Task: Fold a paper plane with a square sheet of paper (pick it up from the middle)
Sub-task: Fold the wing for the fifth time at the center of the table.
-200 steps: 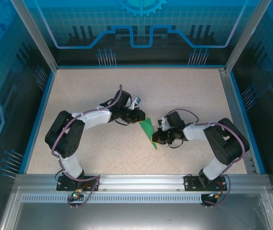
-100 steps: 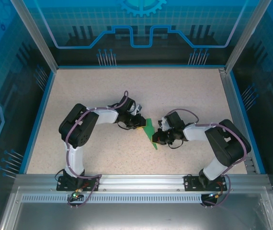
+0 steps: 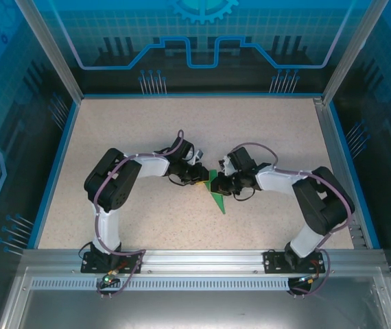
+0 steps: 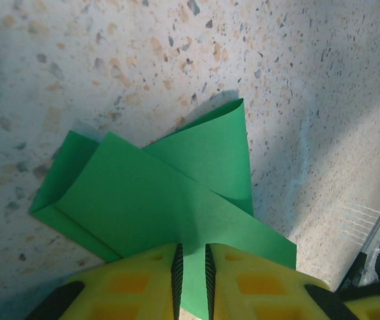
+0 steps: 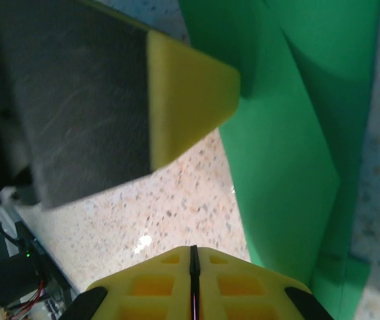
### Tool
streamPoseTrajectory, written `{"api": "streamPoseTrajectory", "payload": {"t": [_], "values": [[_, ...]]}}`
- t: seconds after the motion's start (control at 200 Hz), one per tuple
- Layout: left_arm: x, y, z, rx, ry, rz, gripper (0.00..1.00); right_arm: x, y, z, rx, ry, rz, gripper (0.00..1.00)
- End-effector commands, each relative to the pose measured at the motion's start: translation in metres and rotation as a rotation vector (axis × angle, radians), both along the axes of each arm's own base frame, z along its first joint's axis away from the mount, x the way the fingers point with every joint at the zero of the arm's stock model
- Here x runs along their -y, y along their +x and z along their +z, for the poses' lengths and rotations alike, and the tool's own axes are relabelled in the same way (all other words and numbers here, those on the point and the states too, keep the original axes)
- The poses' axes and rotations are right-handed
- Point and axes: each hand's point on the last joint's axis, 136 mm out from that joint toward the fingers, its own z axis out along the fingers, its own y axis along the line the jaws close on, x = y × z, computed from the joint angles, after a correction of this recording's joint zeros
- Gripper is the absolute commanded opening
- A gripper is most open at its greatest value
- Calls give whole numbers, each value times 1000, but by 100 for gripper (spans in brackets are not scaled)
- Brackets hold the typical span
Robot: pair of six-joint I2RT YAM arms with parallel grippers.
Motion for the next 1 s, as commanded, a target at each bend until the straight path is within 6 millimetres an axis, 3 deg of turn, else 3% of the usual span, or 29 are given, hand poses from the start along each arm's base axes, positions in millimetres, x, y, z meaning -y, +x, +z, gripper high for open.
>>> {"api": "streamPoseTrajectory", "payload": {"t": [0.0,0.18,0.475,0.59,0.81,0.995], "values": [[-17,-13,-35,-61,96,18,22,-6,-5,-19,-53,-19,22,10],[-19,-14,-38,-68,109,21,22,13,-18,-47,-116,-125,8,10],[-22,-16,-42,-77,130,14,21,10,-23,-10,-58,-66,35,13],[-22,-16,-44,-82,135,13,21,14,-37,-17,-85,-62,48,14],[-21,-16,-44,-86,134,10,21,29,-64,-51,-169,-96,38,14],[-23,-16,-44,-86,139,7,21,29,-61,-30,-115,-73,35,14]]}}
